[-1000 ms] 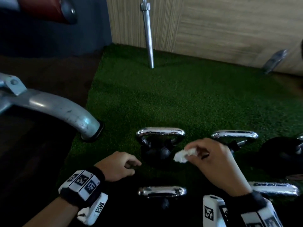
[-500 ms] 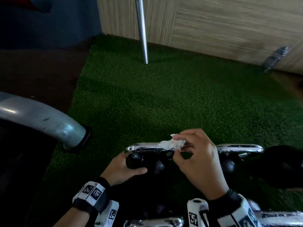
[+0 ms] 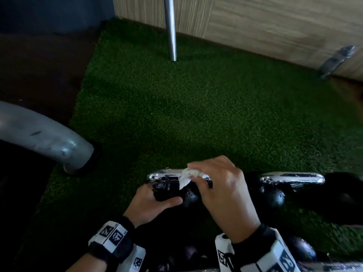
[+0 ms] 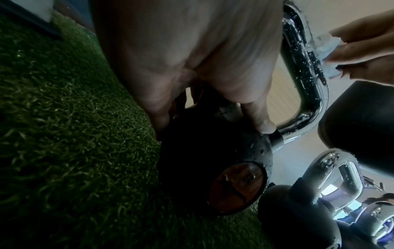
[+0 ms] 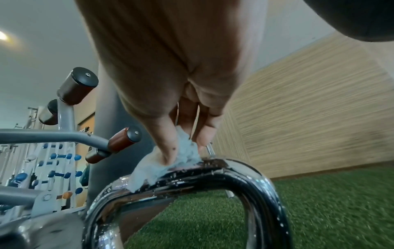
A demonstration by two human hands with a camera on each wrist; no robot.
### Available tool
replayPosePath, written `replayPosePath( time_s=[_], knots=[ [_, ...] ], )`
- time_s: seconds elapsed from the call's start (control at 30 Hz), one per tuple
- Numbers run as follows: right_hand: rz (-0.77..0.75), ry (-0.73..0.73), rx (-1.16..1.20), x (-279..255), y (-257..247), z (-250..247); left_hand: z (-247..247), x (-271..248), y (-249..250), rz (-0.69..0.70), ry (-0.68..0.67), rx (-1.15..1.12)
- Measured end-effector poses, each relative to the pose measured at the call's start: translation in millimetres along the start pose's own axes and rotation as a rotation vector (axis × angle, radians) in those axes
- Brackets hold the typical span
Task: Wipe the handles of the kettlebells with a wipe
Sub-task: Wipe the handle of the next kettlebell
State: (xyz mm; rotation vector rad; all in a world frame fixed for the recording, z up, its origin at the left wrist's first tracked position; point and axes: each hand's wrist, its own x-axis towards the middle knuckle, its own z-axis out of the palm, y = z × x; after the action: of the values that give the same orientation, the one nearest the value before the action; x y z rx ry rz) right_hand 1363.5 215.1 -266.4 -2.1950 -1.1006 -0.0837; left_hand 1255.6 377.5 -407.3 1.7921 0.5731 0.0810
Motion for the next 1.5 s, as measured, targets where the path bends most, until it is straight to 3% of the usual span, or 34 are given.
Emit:
replayPosePath(
  time_s=[0.2, 0.4, 0.57, 0.77, 1.0, 1.07, 1.13, 1.23, 1.3, 1.33, 1.43, 1.5],
  knots=[
    [0.069, 0.033, -0.082, -5, 16, -14, 0, -2, 4, 0.015, -0.009, 0.007],
    [0.031, 0.094, -0.093, -8, 11, -6, 1, -2, 3, 0.03, 0.014, -0.01],
    [0.279, 0.145, -0.057, -17, 44, -14, 2, -4, 5, 0.034, 0.026, -0.032],
    [0.374, 0.119, 0.032, -25, 59, -8, 1, -4, 4, 0.052, 0.044, -0.004],
    [0.697, -0.176, 0.425, -24, 91, 22, 0, -4, 5, 0.006, 0.028, -0.003],
    [0.756, -0.183, 0.546, -23, 91, 25, -3, -3, 5, -0.037, -0.005, -0.001],
    [0.809, -0.184, 0.612, -24, 93, 23, -12, -1, 4, -0.037, -0.126, 0.008],
    [0.841, -0.125, 0.554, -28, 101, 15, -40, 5, 0, -0.046, -0.271, -0.054],
    [0.825, -0.066, 0.504, -30, 99, -1, -62, 4, 8, -0.041, -0.164, -0.137],
    [0.812, -0.038, 0.511, -32, 96, -11, -70, 3, 15, -0.024, -0.048, -0.176],
    [0.753, -0.006, 0.627, -29, 75, -38, -83, -9, 61, 0.174, 0.263, -0.171],
    [0.664, -0.034, 0.665, -25, 54, -48, -77, -23, 101, 0.309, 0.247, -0.188]
  ],
)
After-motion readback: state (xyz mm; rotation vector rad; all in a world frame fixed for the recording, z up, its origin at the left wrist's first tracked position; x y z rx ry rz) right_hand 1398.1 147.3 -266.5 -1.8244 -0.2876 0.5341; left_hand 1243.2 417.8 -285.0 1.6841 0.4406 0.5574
